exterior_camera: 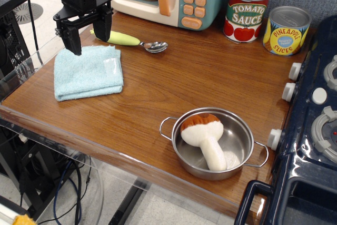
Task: Move the spoon to the back right corner
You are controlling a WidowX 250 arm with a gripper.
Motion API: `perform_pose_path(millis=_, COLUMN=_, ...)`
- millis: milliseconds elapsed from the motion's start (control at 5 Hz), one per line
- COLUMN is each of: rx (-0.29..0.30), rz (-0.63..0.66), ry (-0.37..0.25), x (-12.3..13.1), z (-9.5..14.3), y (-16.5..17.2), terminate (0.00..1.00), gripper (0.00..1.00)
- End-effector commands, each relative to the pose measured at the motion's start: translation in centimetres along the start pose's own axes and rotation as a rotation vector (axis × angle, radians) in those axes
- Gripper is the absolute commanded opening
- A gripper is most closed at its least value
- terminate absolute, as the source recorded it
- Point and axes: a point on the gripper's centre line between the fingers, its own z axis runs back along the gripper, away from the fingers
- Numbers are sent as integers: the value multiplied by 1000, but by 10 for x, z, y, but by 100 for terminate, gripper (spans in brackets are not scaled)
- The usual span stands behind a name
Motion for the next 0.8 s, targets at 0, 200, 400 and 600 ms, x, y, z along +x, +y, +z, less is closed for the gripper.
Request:
perform_pose_path(millis=0, rx=0, rz=0, ry=0, x=0, z=0, y=0, terminate=0, gripper=100)
perform_pose_path(millis=200, rx=0, rz=60, ry=12, x=10, z=-2, y=-17, terminate=0, gripper=100)
perform_pose_path(millis=400, rx=4, rz=122, ry=28, x=22, z=-4, y=-32, terminate=0, gripper=100)
perform_pose_path(millis=600, rx=-6, rz=157, ry=37, x=30, z=-2, y=-47, terminate=0, gripper=100)
